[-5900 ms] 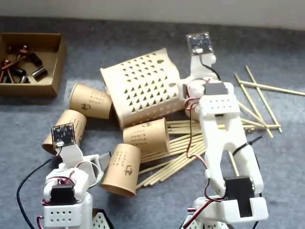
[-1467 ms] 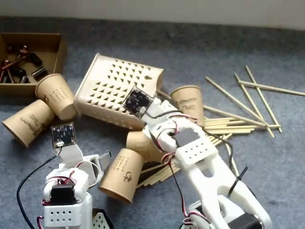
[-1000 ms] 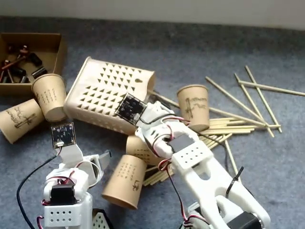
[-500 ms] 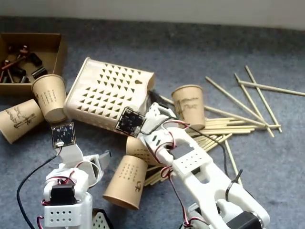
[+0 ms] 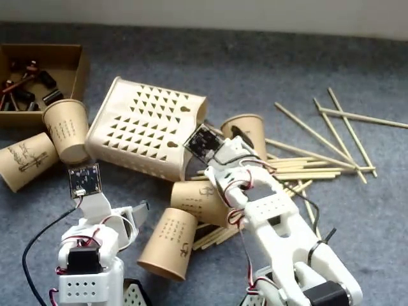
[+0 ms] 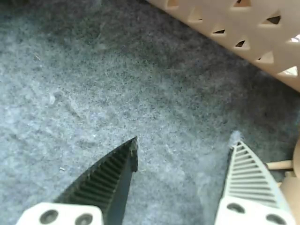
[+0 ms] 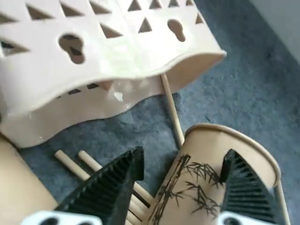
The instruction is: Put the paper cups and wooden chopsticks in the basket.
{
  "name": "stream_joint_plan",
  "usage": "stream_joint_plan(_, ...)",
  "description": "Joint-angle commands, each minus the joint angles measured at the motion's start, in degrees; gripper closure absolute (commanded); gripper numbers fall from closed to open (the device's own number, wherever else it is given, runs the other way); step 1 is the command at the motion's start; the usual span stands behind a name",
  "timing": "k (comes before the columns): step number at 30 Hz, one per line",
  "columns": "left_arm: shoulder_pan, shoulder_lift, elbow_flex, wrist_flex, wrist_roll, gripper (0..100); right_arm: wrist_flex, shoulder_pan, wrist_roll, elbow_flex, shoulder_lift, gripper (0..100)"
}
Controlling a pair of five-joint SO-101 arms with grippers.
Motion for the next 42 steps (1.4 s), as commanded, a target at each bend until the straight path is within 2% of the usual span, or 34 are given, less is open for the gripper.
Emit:
stream_joint_plan(1,-0.48,-1.01,1.1,0.18,0.0,70,10.42,4.18,-7.12,-6.37,-0.57,72.8)
stream_joint_plan(8,-0.48,-1.01,1.1,0.18,0.0,70,26.51,10.15,-16.62,-16.57,-0.57,72.8)
stream_joint_plan(16,-0.48,-1.01,1.1,0.18,0.0,70,35.82,12.62,-17.32,-19.74,-0.92,72.8)
stream_joint_plan(22,-0.48,-1.01,1.1,0.18,0.0,70,45.32,12.7,-17.41,-24.92,-7.43,72.8)
stream_joint_plan(27,-0.48,-1.01,1.1,0.18,0.0,70,46.11,11.82,-17.41,-25.45,-9.45,72.8)
stream_joint_plan(33,-0.48,-1.01,1.1,0.18,0.0,70,42.51,4.88,-16.62,-25.1,-9.8,72.8)
stream_joint_plan(39,-0.48,-1.01,1.1,0.18,0.0,70,32.22,-1.63,2.02,-18.07,-9.71,72.8)
stream_joint_plan(42,-0.48,-1.01,1.1,0.18,0.0,70,24.57,-4.26,8.09,-12.97,-9.27,72.8)
